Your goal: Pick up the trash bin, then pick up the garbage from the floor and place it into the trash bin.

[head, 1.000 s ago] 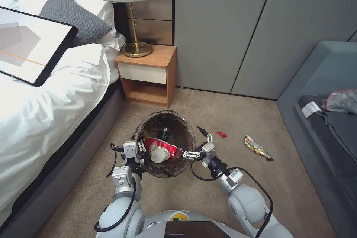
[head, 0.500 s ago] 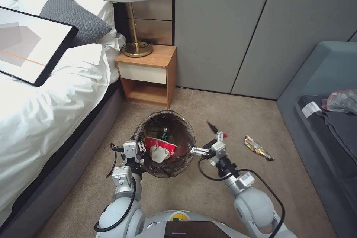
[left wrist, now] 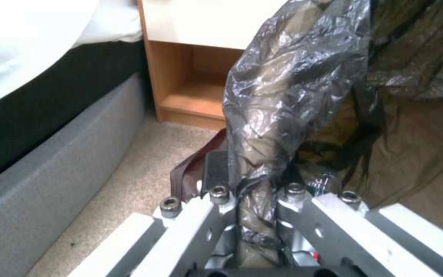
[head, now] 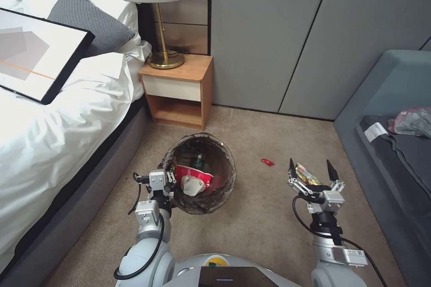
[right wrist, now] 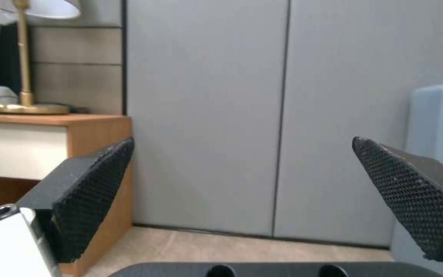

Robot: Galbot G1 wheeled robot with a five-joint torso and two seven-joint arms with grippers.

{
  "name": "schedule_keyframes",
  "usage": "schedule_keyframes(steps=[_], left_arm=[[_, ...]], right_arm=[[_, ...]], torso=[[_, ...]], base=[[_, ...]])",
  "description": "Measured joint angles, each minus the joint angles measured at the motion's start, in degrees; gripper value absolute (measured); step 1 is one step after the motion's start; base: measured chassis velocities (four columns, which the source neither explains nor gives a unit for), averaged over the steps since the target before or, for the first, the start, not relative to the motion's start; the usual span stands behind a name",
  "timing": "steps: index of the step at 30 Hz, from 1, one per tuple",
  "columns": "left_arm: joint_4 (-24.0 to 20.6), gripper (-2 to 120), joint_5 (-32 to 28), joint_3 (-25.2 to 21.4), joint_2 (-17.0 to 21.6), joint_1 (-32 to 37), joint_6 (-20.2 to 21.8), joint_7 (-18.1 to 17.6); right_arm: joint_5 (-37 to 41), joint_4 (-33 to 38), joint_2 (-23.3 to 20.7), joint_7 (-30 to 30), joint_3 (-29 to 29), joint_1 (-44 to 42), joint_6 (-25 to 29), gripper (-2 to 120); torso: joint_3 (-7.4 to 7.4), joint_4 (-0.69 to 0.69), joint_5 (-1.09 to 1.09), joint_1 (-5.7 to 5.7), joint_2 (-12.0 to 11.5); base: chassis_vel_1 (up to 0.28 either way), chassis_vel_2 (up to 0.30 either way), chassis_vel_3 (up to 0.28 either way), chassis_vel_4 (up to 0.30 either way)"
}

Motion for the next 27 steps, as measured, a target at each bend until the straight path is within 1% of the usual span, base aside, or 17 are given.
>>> schedule_keyframes(steps=[6, 27], left_arm=[[0.0, 2, 0.0, 0.0, 0.0, 0.0, 0.0, 0.0], [0.0, 2, 0.0, 0.0, 0.0, 0.0, 0.0, 0.0]], right_arm=[[-0.4, -1.6, 1.0, -0.1, 0.5, -0.1, 1.2, 100], [0.2, -3.2, 0.8, -1.1, 2.0, 1.4, 1.5, 100]], torso=[[0.00, 0.00, 0.00, 0.00, 0.0], [0.00, 0.00, 0.00, 0.00, 0.0]], base=[[0.000, 0.000, 0.000, 0.000], [0.000, 0.000, 0.000, 0.000]])
